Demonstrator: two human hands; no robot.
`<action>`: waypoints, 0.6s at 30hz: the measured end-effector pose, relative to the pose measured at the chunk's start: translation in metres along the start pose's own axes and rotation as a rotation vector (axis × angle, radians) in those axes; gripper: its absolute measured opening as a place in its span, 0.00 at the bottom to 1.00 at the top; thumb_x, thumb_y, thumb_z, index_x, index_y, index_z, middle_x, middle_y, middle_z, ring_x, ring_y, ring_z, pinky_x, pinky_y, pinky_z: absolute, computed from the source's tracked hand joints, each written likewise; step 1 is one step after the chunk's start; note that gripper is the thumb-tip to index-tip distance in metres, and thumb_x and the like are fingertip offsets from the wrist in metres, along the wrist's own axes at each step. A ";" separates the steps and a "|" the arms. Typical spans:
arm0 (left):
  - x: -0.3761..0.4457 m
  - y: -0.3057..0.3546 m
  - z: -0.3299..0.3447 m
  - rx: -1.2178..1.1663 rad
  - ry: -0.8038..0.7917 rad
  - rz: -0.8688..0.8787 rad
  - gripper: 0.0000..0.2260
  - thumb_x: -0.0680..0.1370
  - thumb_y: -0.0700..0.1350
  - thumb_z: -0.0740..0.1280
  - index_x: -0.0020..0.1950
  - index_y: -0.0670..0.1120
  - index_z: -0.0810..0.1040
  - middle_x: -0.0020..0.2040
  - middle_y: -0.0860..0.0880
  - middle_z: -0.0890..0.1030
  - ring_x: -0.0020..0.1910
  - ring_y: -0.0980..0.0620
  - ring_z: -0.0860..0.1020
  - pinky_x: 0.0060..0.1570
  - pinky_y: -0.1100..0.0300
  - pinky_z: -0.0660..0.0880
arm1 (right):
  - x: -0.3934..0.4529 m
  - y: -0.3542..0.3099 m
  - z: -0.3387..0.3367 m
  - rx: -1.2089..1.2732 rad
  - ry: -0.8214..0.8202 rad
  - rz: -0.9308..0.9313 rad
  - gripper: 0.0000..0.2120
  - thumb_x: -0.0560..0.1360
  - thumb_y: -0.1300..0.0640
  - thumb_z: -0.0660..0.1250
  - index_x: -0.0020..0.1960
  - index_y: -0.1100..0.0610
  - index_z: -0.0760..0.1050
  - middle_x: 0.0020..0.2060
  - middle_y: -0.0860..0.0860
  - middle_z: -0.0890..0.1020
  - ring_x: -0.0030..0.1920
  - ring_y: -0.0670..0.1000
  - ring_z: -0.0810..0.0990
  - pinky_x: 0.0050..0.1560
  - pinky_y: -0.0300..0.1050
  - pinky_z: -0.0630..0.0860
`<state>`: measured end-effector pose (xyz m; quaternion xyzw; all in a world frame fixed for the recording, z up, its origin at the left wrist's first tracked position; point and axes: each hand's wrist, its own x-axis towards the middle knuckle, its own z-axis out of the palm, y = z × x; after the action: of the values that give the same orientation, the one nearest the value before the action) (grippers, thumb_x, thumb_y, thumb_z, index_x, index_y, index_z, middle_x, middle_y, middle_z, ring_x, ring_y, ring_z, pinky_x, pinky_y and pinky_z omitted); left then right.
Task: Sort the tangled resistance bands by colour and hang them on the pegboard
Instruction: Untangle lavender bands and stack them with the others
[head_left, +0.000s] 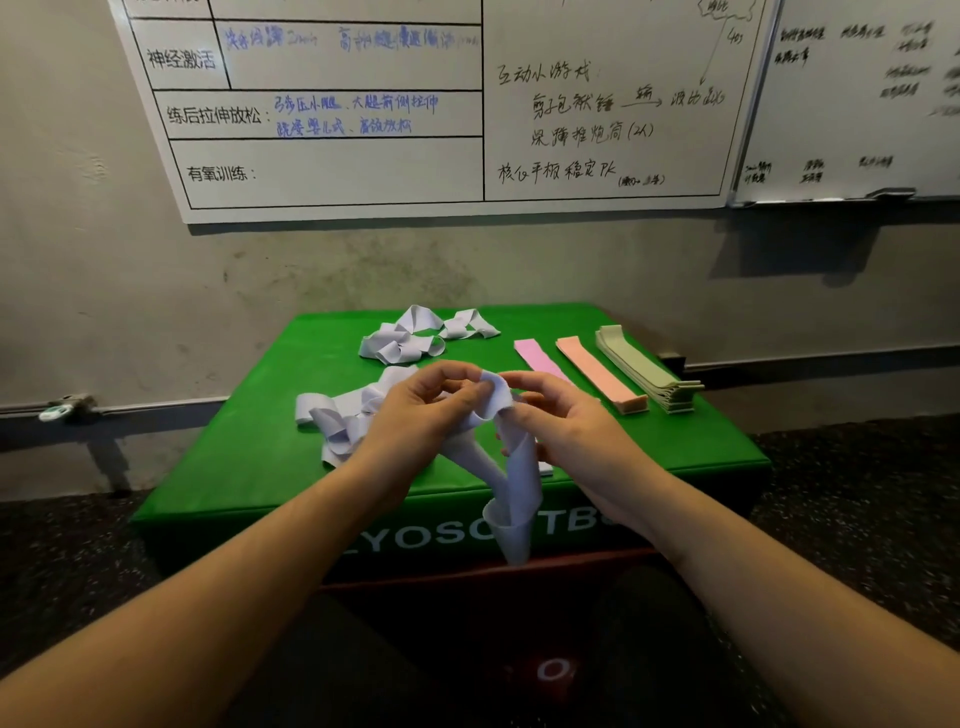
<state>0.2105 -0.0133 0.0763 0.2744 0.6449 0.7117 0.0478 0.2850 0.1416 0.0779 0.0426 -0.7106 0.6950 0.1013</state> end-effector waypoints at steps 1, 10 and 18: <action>-0.002 0.000 0.001 0.015 -0.002 0.009 0.02 0.77 0.39 0.70 0.47 0.44 0.81 0.37 0.51 0.80 0.35 0.59 0.76 0.35 0.69 0.71 | 0.000 0.001 0.000 0.023 0.009 0.008 0.15 0.78 0.61 0.68 0.64 0.54 0.76 0.50 0.56 0.83 0.48 0.50 0.82 0.52 0.52 0.80; -0.010 -0.005 -0.003 0.131 -0.046 0.013 0.06 0.78 0.40 0.70 0.52 0.48 0.76 0.38 0.46 0.73 0.36 0.53 0.73 0.35 0.64 0.71 | -0.008 0.004 -0.004 -0.096 0.024 0.112 0.06 0.76 0.57 0.71 0.52 0.55 0.80 0.40 0.49 0.80 0.38 0.46 0.74 0.33 0.40 0.69; -0.017 -0.010 -0.005 0.421 -0.074 0.184 0.14 0.72 0.61 0.73 0.49 0.54 0.78 0.41 0.51 0.73 0.37 0.59 0.71 0.40 0.69 0.69 | -0.012 -0.003 -0.003 0.300 0.021 0.107 0.08 0.79 0.57 0.64 0.41 0.55 0.75 0.31 0.46 0.73 0.25 0.41 0.68 0.23 0.34 0.64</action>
<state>0.2201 -0.0234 0.0610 0.3620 0.7493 0.5521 -0.0519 0.2975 0.1441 0.0786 0.0120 -0.5990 0.7981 0.0640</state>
